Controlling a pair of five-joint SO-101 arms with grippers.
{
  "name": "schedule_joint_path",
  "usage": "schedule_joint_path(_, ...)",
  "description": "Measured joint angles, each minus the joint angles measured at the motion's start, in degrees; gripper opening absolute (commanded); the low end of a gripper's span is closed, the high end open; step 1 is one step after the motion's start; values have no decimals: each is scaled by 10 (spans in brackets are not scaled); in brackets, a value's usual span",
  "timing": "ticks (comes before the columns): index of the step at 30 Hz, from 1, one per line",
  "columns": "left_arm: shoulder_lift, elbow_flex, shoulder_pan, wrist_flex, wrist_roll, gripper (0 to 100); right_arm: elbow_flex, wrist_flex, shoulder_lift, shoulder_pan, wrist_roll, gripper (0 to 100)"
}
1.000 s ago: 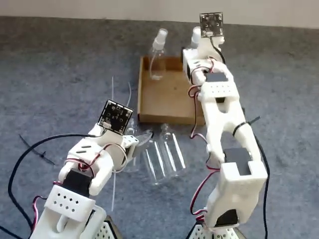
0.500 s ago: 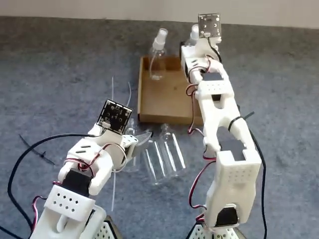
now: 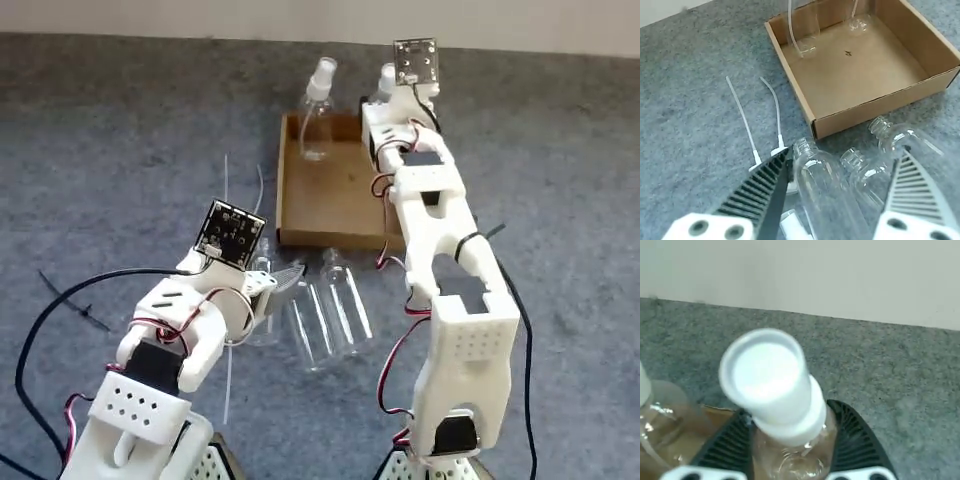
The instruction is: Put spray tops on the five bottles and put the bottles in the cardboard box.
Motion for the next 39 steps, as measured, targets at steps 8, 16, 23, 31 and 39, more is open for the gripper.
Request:
schedule_joint_path(8,0,0,0,0,0,287,-1,40,0,-1,-2,219)
schedule_joint_path(16,0,0,0,0,0,287,-1,40,0,-1,-2,221)
schedule_joint_path(23,0,0,0,0,0,287,-1,40,0,-5,-2,234)
schedule_joint_path(31,0,0,0,0,0,287,-1,75,0,-12,-2,322)
schedule_joint_path(39,0,1,0,0,0,287,-59,107,0,-14,-2,322)
